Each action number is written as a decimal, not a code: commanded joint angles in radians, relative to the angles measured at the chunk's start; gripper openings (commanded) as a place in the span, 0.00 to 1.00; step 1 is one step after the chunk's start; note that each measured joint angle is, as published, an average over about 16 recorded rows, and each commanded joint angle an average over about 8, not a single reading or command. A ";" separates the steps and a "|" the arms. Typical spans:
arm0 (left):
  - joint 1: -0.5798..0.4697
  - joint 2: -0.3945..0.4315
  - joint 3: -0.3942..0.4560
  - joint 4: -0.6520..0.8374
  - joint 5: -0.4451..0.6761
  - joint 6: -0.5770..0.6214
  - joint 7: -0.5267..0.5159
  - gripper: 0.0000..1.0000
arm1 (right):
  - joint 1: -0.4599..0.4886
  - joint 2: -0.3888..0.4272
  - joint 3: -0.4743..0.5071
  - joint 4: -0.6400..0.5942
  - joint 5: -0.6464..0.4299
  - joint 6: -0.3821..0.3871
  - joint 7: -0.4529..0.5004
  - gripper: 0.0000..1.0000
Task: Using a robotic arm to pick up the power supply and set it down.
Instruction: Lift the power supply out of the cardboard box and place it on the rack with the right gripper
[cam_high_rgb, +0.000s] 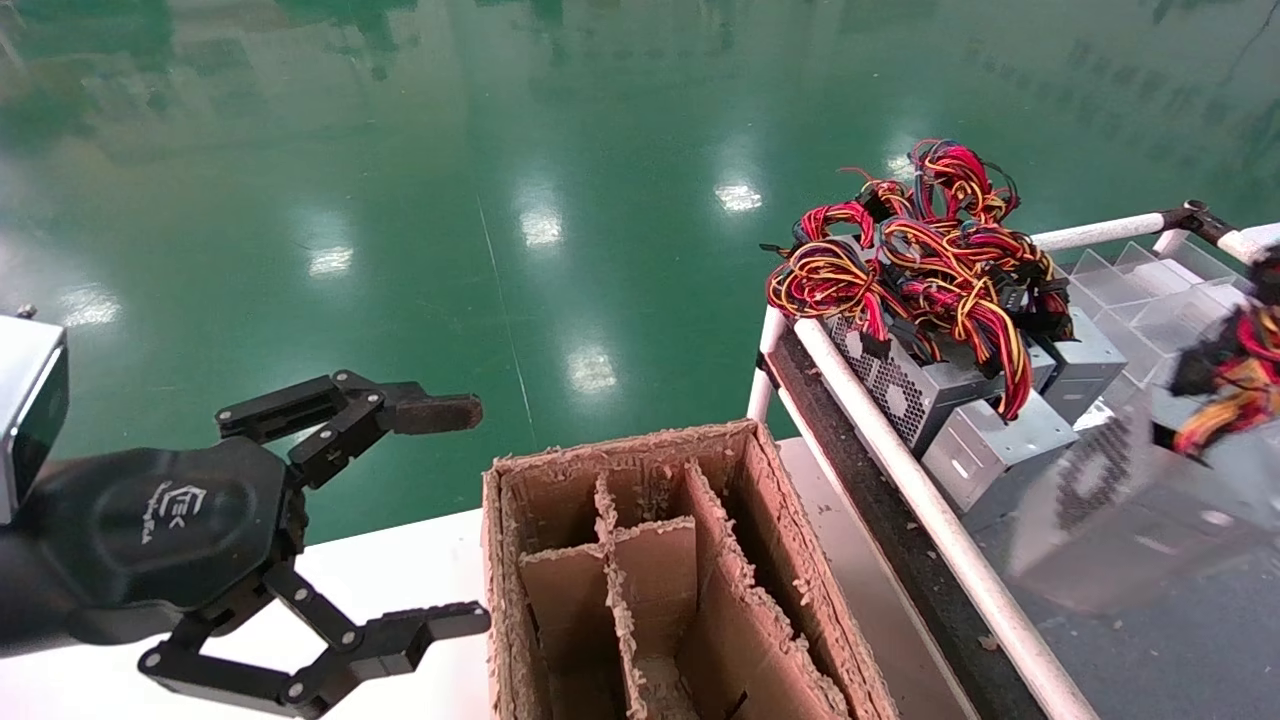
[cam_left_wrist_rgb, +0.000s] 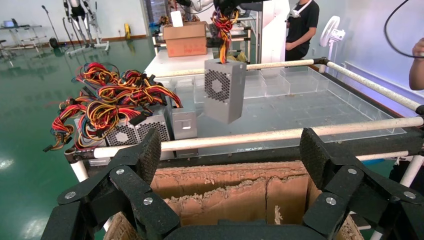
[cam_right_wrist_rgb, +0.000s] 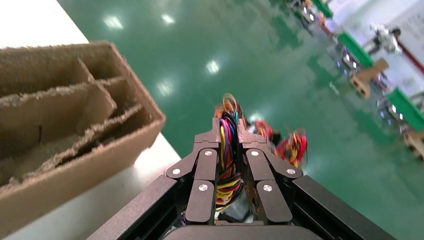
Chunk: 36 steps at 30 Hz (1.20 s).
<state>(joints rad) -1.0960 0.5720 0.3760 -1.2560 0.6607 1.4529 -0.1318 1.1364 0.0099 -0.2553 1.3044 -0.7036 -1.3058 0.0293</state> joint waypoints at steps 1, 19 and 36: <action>0.000 0.000 0.000 0.000 0.000 0.000 0.000 1.00 | -0.017 0.033 -0.008 -0.009 0.008 0.013 -0.006 0.00; 0.000 0.000 0.000 0.000 0.000 0.000 0.000 1.00 | -0.008 0.123 -0.337 -0.115 0.208 0.153 -0.187 0.00; 0.000 0.000 0.000 0.000 0.000 0.000 0.000 1.00 | 0.003 -0.024 -0.394 -0.157 0.150 0.254 -0.260 0.00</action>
<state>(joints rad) -1.0961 0.5719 0.3762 -1.2560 0.6606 1.4529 -0.1317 1.1534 -0.0159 -0.6472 1.1455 -0.5654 -1.0578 -0.2228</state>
